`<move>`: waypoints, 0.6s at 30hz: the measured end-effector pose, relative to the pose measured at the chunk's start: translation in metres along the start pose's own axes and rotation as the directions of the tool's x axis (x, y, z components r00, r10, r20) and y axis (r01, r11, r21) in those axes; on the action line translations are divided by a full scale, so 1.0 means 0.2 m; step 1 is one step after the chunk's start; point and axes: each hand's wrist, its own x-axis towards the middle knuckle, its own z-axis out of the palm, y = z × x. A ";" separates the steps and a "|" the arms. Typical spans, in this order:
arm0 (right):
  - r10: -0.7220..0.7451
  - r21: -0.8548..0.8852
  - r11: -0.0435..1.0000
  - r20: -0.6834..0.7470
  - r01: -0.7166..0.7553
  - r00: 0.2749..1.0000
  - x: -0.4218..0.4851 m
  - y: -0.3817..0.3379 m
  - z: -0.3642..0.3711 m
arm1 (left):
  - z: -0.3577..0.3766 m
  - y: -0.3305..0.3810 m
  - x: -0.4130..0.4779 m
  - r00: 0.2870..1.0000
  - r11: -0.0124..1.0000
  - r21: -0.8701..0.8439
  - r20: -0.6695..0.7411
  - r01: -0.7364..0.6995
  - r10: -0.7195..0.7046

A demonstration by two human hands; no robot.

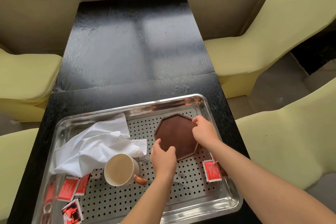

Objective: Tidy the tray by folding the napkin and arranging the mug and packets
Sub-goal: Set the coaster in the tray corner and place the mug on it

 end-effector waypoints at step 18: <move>-0.220 -0.422 0.885 -0.007 0.196 0.975 -0.22 0.21 0.09 | -0.02 -0.11 -0.01 0.965 0.937 0.269 0.196 -0.223 0.173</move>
